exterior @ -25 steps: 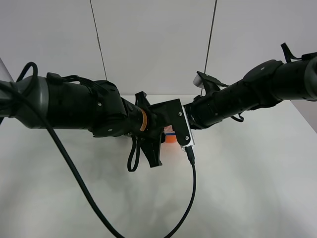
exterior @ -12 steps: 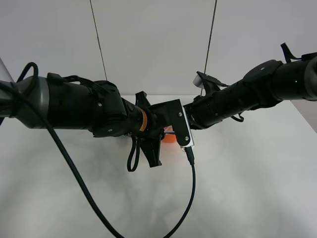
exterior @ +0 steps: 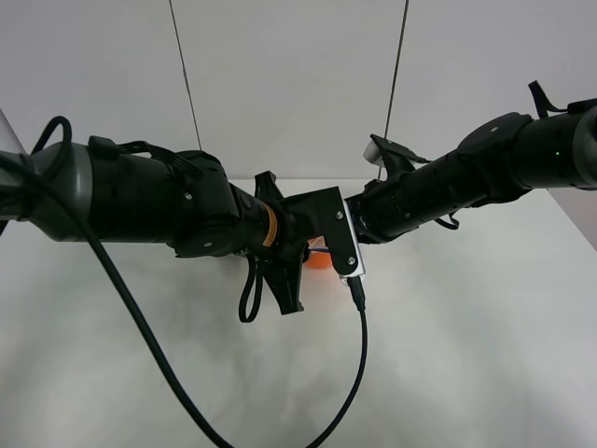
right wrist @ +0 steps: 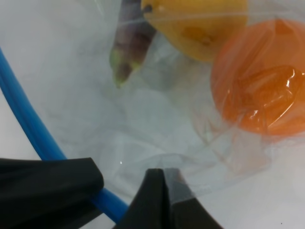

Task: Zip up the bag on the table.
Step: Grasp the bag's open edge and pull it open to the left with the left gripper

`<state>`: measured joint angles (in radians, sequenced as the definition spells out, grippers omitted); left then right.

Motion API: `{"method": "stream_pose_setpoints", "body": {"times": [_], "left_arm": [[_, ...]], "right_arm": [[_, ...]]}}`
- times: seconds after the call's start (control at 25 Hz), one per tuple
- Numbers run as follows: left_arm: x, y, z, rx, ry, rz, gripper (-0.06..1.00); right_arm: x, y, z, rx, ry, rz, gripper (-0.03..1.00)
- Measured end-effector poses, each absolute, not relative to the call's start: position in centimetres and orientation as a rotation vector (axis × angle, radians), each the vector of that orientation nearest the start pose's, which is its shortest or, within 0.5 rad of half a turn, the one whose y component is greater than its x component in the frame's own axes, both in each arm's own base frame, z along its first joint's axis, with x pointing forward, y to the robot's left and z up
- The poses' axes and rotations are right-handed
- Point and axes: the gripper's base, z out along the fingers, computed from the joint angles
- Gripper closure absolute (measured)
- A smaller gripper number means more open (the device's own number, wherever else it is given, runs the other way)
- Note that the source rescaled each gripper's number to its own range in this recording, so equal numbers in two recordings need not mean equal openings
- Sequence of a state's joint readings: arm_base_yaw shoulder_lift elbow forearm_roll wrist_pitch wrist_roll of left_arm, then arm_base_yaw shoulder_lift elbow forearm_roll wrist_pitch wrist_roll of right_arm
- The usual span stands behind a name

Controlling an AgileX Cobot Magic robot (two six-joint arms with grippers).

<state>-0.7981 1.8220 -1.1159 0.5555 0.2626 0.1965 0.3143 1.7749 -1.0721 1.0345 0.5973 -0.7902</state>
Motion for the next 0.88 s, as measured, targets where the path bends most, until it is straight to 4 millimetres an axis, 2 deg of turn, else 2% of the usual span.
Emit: {"method": "stream_pose_setpoints", "body": {"times": [0.24, 0.48, 0.6, 0.88], "left_arm": [[28.1, -26.3, 19.2, 1.628, 1.773, 0.154, 0.94], [29.4, -24.7, 19.2, 1.581, 1.825, 0.184, 0.94], [30.0, -23.3, 18.4, 1.585, 1.912, 0.239, 0.94], [30.1, -23.2, 18.2, 1.589, 1.923, 0.245, 0.94]], "right_arm": [[32.8, 15.3, 20.0, -0.397, 2.505, 0.82, 0.97], [33.0, 15.2, 19.9, -0.365, 2.504, 0.824, 0.97], [32.7, 15.5, 20.2, -0.381, 2.508, 0.864, 0.97], [32.7, 15.5, 20.2, -0.392, 2.511, 0.859, 0.97]]}}
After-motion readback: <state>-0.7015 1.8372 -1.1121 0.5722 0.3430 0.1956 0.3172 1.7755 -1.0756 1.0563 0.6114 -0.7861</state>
